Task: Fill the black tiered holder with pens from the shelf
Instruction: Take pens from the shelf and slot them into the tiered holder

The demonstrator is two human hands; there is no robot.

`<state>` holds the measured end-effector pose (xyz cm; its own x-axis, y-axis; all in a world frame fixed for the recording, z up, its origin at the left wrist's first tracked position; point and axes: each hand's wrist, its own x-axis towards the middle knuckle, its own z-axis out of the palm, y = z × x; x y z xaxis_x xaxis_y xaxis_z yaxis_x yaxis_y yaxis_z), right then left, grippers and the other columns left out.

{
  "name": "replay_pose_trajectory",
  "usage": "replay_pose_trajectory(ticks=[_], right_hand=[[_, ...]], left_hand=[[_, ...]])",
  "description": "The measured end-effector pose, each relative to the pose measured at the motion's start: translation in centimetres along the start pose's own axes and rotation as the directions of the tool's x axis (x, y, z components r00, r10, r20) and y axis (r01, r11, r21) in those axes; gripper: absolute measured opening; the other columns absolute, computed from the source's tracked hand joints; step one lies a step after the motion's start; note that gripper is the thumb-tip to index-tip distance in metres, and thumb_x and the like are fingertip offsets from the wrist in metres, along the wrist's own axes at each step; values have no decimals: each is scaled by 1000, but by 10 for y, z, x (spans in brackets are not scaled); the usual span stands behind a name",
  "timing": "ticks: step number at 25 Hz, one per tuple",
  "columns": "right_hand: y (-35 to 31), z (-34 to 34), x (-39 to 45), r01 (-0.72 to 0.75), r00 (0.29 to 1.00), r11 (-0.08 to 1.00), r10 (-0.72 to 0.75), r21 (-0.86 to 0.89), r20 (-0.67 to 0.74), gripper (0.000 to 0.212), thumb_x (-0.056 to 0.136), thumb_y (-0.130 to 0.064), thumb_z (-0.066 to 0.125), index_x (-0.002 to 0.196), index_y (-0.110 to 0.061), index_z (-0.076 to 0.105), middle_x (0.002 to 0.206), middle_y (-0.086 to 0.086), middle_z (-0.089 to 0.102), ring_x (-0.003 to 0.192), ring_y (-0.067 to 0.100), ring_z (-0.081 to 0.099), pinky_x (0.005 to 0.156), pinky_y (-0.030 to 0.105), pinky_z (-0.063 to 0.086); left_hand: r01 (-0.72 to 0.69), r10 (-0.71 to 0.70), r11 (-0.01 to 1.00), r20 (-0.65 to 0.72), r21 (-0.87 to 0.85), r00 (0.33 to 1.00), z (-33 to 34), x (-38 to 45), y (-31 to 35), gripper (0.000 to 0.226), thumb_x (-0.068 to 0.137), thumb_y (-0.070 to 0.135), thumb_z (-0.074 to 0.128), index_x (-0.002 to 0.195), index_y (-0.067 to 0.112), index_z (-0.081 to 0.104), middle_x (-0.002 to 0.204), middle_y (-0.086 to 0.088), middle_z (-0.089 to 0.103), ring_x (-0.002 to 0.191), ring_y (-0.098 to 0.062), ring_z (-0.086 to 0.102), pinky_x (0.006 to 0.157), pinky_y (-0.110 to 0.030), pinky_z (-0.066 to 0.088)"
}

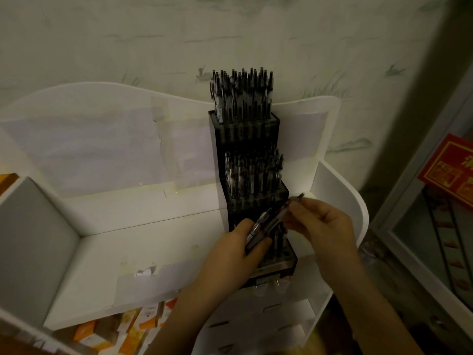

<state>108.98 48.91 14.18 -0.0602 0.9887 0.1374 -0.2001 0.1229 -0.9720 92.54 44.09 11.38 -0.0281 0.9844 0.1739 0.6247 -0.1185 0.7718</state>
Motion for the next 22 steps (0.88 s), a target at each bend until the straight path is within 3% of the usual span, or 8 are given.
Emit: replay_pose_trajectory(ticks=[4,9,12,15,18,22], right_hand=[[-14,-9,1,179,970,980,-190,-85,-152,12,89,-11,66,92,-21,72,82,-3,76,76,11,72,70,15,55],[13,-5,-11,323,918,823,-393,-467,-57,13,89,-22,67,93,-35,66,82,-23,70,84,-6,65,74,1,45],[41,-4,-11,368,903,737,-430,-567,27,13,89,-17,66,100,-24,66,88,-30,60,90,-14,59,76,-4,40],[62,-5,-10,364,905,704,-423,-610,52,17,89,-20,63,103,-12,68,91,-27,57,93,-22,54,76,-8,36],[70,-4,-7,384,895,687,-441,-617,66,22,89,-25,60,104,-12,68,90,-17,60,95,-20,54,77,-7,36],[74,-5,-3,394,895,670,-436,-629,96,18,88,-14,67,106,-13,68,90,-12,64,89,-16,58,74,-5,40]], left_hand=[[28,-27,999,-21,40,999,-6,-2,-5,10,96,34,54,93,24,53,68,5,60,56,-5,56,48,-15,39],[25,-27,999,-91,-24,995,-12,1,-2,14,98,29,48,87,22,51,60,5,55,47,-4,50,43,-13,34],[22,-28,998,-110,-60,994,-14,0,-2,15,99,27,47,86,21,52,58,5,53,45,-3,47,42,-13,34],[21,-27,998,-117,-59,993,-16,-1,-4,13,99,28,47,88,23,53,59,4,54,47,-3,48,43,-14,34],[19,-26,998,-122,-58,992,-17,-2,-5,12,99,28,47,89,25,54,58,5,54,47,-3,49,43,-14,35],[23,-28,999,-140,-39,990,-18,-2,-6,12,98,30,47,89,26,53,56,8,53,47,-3,49,43,-14,35]])
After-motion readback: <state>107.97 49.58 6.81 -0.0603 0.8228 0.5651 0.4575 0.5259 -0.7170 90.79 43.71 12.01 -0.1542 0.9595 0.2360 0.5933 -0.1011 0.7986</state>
